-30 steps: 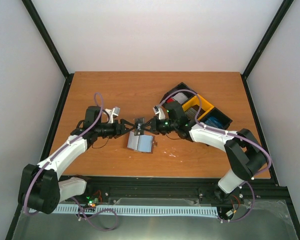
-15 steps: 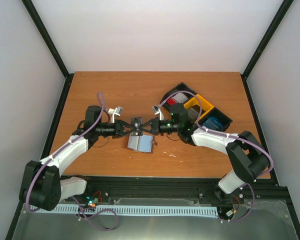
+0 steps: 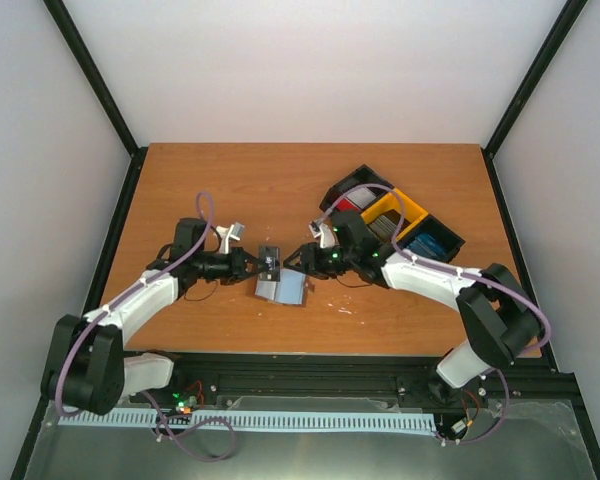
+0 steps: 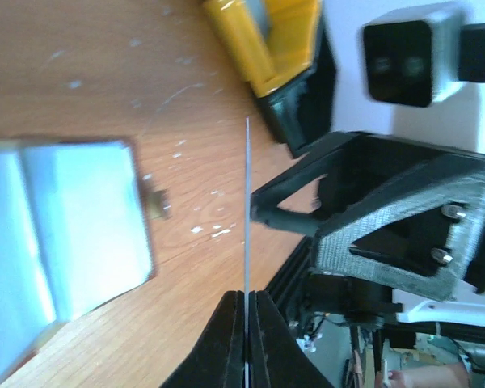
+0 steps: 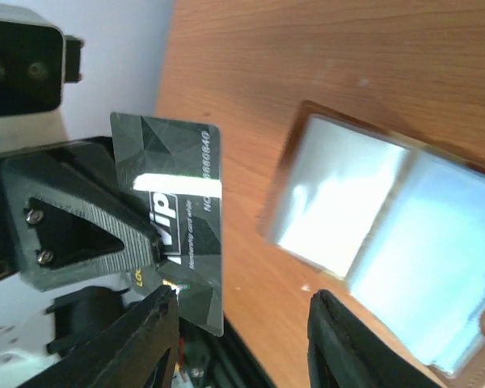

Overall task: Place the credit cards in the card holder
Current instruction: Insert the credit card into the card holder.

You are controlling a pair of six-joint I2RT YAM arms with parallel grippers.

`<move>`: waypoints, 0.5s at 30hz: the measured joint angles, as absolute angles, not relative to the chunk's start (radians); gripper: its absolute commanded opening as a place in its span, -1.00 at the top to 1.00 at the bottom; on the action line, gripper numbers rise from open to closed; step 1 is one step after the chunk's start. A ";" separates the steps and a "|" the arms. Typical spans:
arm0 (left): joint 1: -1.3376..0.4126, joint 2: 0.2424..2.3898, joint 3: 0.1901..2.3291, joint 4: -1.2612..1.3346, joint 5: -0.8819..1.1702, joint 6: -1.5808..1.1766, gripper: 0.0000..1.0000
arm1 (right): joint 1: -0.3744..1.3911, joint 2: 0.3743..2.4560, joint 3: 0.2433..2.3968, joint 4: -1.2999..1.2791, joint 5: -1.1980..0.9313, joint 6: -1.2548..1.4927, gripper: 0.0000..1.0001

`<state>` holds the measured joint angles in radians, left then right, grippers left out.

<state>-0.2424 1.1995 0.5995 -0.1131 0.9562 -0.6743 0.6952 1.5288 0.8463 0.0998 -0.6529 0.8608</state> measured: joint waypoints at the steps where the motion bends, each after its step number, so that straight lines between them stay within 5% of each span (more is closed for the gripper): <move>1: -0.242 1.216 0.599 -0.134 0.945 -0.661 0.99 | 0.702 1.539 0.870 0.041 -0.619 0.844 0.16; 15: -0.280 1.462 0.645 -0.307 0.817 -0.526 0.99 | 0.803 1.777 1.089 -0.441 -0.299 0.743 0.19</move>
